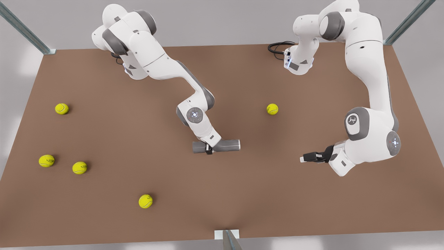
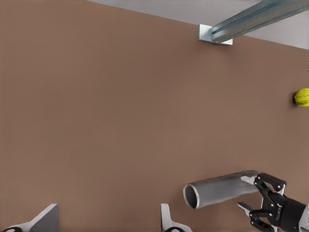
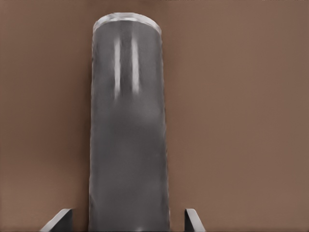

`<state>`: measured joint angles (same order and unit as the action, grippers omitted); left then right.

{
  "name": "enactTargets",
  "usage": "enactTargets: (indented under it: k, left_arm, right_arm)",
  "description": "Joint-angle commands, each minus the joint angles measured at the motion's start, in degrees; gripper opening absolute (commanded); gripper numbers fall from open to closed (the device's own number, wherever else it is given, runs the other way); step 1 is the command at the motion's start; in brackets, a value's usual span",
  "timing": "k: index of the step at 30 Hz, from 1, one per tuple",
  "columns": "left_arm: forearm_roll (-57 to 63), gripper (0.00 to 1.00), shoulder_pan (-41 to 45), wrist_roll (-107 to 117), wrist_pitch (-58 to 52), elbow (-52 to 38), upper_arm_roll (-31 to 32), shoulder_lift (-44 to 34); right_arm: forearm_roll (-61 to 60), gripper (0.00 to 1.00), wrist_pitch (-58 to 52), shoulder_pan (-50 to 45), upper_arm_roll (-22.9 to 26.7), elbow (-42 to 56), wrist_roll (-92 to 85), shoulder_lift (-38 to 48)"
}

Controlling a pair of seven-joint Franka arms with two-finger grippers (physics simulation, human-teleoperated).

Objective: Put the tennis tube upright

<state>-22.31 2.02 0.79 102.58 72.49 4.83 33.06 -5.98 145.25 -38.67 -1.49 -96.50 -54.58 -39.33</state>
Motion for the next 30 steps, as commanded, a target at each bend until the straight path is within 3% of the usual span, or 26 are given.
enactTargets:
  k: [1,4,5,6,7,8,9,10,12,14,17,19,23,25,30]
  left_arm:
    - [0.0,0.99,0.0,0.0,0.0,0.0,0.0,0.0]
    - [-0.2,0.99,0.1,0.1,-2.1,0.1,1.0,-0.9]
    - [-4.7,0.99,-1.0,5.1,-5.7,0.9,4.7,-2.1]
    - [-10.0,0.99,-0.7,8.9,-4.8,9.0,5.9,-8.2]
    - [-21.0,0.99,-2.2,8.9,0.7,21.8,6.6,-16.7]
    - [-31.2,0.99,-2.2,8.9,12.5,34.5,11.2,-24.3]
    - [-36.7,0.99,-2.2,8.9,24.1,41.9,17.7,-26.7]
    - [-42.7,0.99,-1.5,8.4,34.4,44.0,23.6,-24.4]
    - [-46.0,0.99,-1.6,0.1,34.0,43.8,24.0,-19.7]
    - [-49.1,0.99,-4.2,-11.2,31.4,43.7,24.0,-15.2]
    - [-49.1,0.99,-7.8,-19.6,29.4,42.0,24.0,-10.4]
    - [-49.0,0.99,-8.7,-22.4,29.9,39.9,24.0,-6.5]
    - [-49.1,0.99,-8.3,-24.8,30.3,36.0,24.0,-1.0]
    - [-49.1,0.99,-6.2,-25.3,34.2,34.7,24.0,1.6]
    - [-52.7,0.99,-4.6,-26.6,34.2,34.6,24.2,3.8]
  right_arm:
    - [0.0,1.00,-0.1,0.0,0.0,0.0,0.0,0.0]
    - [-0.3,1.00,-5.1,0.4,-0.1,-3.2,2.2,6.9]
    - [-1.7,1.00,-5.7,0.5,-0.3,-7.4,4.3,12.1]
    - [-3.2,1.00,-9.0,2.0,-0.3,-10.0,7.8,17.3]
    - [-3.6,1.00,-13.4,4.9,-0.4,-10.5,11.0,21.5]
    - [-3.9,1.00,-19.3,9.7,-0.3,-10.5,18.9,26.8]
    - [-3.7,1.00,-23.9,15.2,-0.1,-9.8,30.0,30.2]
    - [-3.2,1.00,-28.2,21.6,0.0,-9.6,38.5,32.4]
    - [-1.0,1.00,-39.7,33.1,-0.3,-3.5,43.0,32.8]
    - [3.0,1.00,-44.3,40.8,-0.1,-3.3,43.0,34.3]
    - [7.4,1.00,-50.2,38.8,3.9,-2.0,46.6,38.2]
    - [7.7,1.00,-56.6,38.7,3.6,2.4,48.0,38.0]
    - [7.9,1.00,-54.9,38.3,2.2,4.3,50.6,36.7]
    - [7.4,1.00,-47.5,38.2,2.2,4.3,50.4,35.0]
    - [7.1,1.00,-44.4,38.5,1.6,6.1,49.8,32.9]
